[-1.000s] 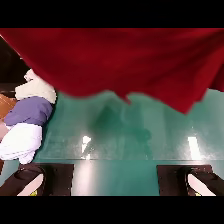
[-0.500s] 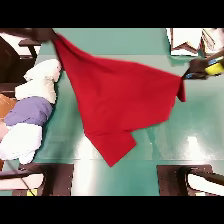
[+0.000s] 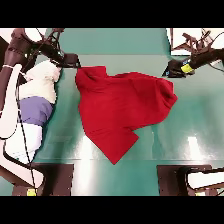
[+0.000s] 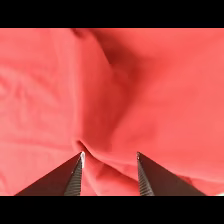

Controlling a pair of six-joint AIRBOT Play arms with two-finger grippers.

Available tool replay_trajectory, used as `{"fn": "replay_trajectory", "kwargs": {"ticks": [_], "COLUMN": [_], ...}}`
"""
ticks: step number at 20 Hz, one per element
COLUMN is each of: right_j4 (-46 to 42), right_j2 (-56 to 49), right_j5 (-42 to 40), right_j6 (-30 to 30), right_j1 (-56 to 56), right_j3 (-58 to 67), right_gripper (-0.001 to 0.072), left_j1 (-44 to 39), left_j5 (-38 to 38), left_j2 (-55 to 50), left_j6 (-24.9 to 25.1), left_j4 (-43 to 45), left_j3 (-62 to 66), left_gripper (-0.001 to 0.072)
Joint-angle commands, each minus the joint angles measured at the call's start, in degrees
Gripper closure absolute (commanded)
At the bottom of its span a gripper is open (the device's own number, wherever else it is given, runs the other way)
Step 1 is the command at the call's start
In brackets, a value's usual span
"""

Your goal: Fold the shirts.

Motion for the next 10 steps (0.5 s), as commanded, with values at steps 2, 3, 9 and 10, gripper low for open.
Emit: {"fn": "replay_trajectory", "kwargs": {"ticks": [2, 3, 9, 10], "right_j4": [0.4, 0.5, 0.6, 0.5], "right_j2": [5.3, 8.5, 25.0, 26.7], "right_j5": [6.1, 6.3, -0.9, -2.2], "right_j6": [-2.3, -2.3, -2.3, -2.3], "right_j1": [-3.7, -4.7, -6.9, -6.8], "right_j3": [-1.2, -4.5, -22.5, -24.4], "right_gripper": [0.0324, 0.0324, 0.0325, 0.0325], "left_j1": [3.9, 4.3, 0.9, -0.1], "left_j5": [-7.3, -7.4, 2.3, 3.8], "left_j2": [3.6, 6.2, 26.0, 29.4], "left_j6": [-3.0, -3.1, -4.7, -5.2], "left_j4": [1.0, 1.0, 1.0, 0.4], "left_j3": [-0.7, -3.7, -41.3, -48.3], "left_gripper": [0.0102, 0.0102, 0.0102, 0.0102]}}
